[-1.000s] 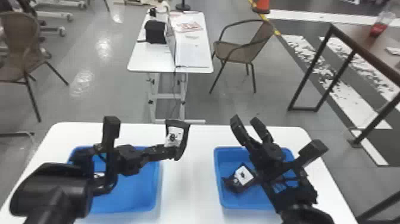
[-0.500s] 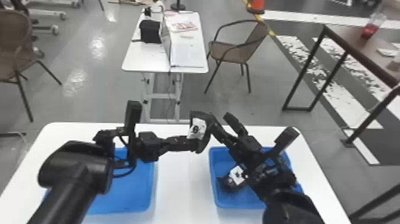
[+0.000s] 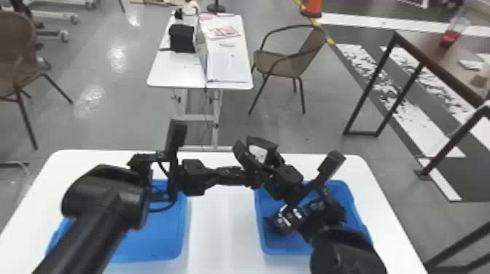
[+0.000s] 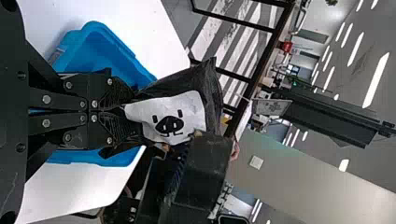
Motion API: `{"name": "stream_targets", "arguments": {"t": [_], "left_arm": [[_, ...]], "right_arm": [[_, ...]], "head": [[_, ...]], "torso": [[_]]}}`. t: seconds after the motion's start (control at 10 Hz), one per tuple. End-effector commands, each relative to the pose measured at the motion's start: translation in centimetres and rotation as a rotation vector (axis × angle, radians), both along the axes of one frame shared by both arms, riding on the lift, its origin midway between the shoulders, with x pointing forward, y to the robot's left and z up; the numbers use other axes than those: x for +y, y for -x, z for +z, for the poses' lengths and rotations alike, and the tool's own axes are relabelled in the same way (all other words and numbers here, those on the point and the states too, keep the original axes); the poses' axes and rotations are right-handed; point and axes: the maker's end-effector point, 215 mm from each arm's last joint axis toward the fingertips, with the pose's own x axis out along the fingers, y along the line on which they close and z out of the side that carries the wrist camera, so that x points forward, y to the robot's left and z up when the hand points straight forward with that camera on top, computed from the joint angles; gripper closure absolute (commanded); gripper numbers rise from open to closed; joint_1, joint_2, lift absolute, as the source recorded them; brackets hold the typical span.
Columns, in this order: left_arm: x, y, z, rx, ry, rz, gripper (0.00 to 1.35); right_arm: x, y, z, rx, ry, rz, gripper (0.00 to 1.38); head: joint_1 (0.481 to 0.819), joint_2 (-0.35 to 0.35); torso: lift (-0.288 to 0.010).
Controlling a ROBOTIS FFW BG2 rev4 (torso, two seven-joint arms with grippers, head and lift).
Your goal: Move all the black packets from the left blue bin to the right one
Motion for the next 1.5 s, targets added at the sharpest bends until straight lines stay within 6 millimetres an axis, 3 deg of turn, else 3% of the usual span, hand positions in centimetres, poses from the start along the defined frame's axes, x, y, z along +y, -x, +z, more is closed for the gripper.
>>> {"name": "stream_targets", "arguments": {"t": [0.0,0.1,0.6,0.7,0.8,0.9,1.1,1.3,1.4], "left_arm": [[-0.5,0.2,0.2,0.004,0.011,-0.008,1.16],[-0.6,0.2,0.4,0.003,0.023,-0.006,1.16],[-0.4,-0.2,0.9,0.016,0.084,0.047,1.13],[0.0,-0.1,0.2,0.040,0.094,0.070,0.79],[0.6,0.4,-0.7,0.060,0.098,0.086,0.32],[1.9,0.7,-1.7,0.083,0.102,0.113,0.06],[6.0,1.0,-3.1,0.151,0.097,0.205,0.12],[11.1,0.7,-3.9,0.216,0.092,0.326,0.12],[13.6,0.6,-4.0,0.218,0.095,0.369,0.12]], "right_arm": [[0.4,-0.1,-1.0,0.023,0.041,0.011,0.93],[-0.1,-0.3,-1.2,0.029,0.049,-0.019,1.30],[-0.7,-0.1,-1.7,0.041,-0.026,-0.075,1.28],[-1.3,-0.4,-2.0,0.045,-0.043,-0.092,1.28],[-3.5,-1.1,-2.6,0.051,-0.037,-0.137,1.28],[-5.9,-1.8,-3.4,0.065,-0.022,-0.182,1.28],[-11.9,-2.2,-7.7,0.148,0.012,-0.274,1.28],[-16.0,-1.1,-13.8,0.279,0.037,-0.331,1.26],[-17.3,-0.2,-16.7,0.344,0.054,-0.355,1.09]], "head": [[0.695,-0.143],[0.695,-0.142],[0.695,-0.150],[0.695,-0.150],[0.695,-0.151],[0.695,-0.155],[0.695,-0.181],[0.695,-0.195],[0.695,-0.194]], "torso": [[0.000],[0.000],[0.000],[0.000],[0.000],[0.000],[0.000],[0.000],[0.000]]}}
